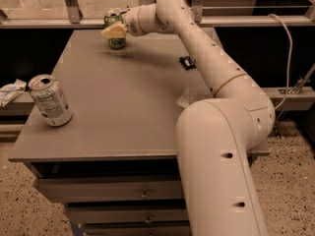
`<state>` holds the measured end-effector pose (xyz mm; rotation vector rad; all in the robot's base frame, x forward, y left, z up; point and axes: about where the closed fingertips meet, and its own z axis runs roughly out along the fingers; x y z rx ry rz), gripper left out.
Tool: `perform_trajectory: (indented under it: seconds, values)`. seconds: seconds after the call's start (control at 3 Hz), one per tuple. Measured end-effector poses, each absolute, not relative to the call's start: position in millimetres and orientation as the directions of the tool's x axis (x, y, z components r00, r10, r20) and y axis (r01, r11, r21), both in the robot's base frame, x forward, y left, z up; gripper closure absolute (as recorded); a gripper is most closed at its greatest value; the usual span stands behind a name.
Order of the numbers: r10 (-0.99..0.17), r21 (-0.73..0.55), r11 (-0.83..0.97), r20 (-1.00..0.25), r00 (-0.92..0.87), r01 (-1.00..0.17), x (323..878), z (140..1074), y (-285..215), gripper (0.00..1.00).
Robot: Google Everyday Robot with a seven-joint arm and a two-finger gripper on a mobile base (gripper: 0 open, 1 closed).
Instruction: Move green can near 7up can
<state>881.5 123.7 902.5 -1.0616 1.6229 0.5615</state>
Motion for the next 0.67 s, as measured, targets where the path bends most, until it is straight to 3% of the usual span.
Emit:
perform_trajectory:
  seconds: [0.67]
  values:
    - [-0.348, -0.155, 0.495, -0.937, -0.032, -0.855, 872.6, 907.2, 115.3, 0.86]
